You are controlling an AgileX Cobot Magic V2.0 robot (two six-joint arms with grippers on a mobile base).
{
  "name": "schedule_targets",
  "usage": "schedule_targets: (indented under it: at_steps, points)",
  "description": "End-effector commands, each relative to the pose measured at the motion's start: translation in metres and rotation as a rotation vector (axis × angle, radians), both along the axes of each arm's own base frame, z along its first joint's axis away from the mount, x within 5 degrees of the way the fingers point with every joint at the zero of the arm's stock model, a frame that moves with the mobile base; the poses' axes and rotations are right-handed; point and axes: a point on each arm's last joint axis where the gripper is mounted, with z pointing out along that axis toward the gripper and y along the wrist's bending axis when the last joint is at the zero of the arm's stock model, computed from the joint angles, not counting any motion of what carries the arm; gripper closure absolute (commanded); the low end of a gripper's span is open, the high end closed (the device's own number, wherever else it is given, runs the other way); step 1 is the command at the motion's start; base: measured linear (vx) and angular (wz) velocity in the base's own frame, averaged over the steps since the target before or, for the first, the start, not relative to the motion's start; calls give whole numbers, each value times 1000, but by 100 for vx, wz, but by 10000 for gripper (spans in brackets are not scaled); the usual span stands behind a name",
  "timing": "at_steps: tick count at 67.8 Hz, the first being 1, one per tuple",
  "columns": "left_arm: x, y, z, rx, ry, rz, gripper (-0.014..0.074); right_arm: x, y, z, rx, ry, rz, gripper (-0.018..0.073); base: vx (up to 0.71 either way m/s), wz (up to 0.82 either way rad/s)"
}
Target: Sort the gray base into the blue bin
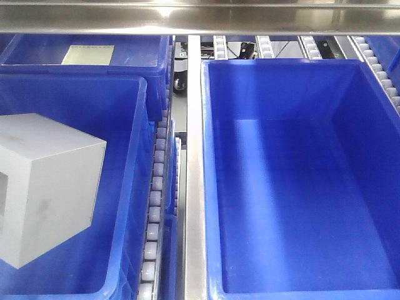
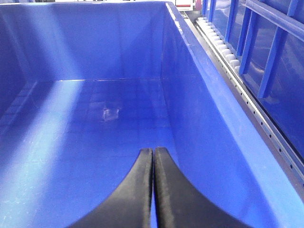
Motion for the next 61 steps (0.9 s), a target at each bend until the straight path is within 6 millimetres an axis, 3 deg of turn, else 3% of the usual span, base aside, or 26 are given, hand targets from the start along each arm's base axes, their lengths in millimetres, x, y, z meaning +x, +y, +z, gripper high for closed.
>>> schedule_targets:
  at_steps: [1, 61]
  points:
    - [-2, 0, 19, -75, -107, -16, 590, 2, -1, 4, -23, -38, -4, 564, 0, 0]
    - [-2, 0, 22, -91, -135, -18, 590, 2, -1, 4, -23, -38, -4, 564, 0, 0]
